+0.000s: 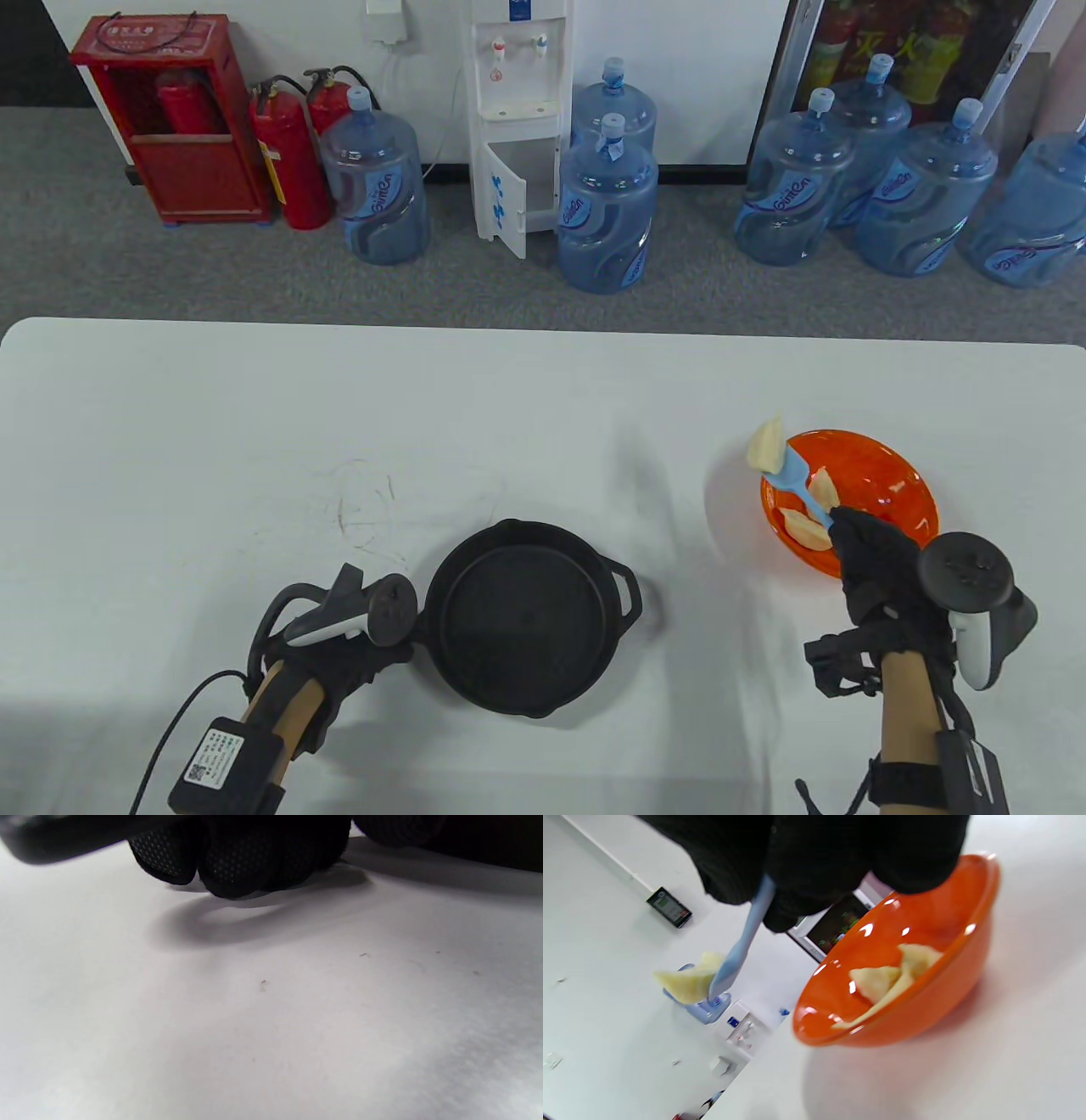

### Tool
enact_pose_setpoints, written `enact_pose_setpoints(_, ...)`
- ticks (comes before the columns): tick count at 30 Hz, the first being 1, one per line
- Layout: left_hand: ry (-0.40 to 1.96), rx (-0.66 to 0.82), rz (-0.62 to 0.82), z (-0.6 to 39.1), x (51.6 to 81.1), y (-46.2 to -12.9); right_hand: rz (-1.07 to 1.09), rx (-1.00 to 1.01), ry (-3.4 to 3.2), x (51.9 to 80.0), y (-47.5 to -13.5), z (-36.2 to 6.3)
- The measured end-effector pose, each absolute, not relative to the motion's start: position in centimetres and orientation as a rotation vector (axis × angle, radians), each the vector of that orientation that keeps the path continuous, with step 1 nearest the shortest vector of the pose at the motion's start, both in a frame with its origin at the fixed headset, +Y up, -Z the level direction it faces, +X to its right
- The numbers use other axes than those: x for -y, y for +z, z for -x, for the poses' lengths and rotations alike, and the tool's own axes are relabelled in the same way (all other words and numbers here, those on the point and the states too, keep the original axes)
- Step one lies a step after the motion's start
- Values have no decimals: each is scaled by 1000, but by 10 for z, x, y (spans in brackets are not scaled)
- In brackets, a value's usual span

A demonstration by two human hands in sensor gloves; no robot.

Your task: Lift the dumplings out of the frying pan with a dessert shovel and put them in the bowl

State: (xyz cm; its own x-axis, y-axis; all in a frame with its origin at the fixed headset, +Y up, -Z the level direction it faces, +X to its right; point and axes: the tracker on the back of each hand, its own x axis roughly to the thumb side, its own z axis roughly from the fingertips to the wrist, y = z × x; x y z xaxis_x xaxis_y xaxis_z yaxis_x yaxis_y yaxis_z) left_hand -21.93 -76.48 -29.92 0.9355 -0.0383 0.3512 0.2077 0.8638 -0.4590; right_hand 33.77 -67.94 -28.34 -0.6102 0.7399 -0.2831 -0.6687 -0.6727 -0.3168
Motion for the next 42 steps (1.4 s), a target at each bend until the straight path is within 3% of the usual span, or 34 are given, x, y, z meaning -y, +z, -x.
enact_pose_setpoints(20,-130,340,514,219,765,-299,849,238,2315,705,-250,-415)
enact_pose_setpoints(42,-122,336,515,220,765,-300,933,201,2639,697,-264,-405)
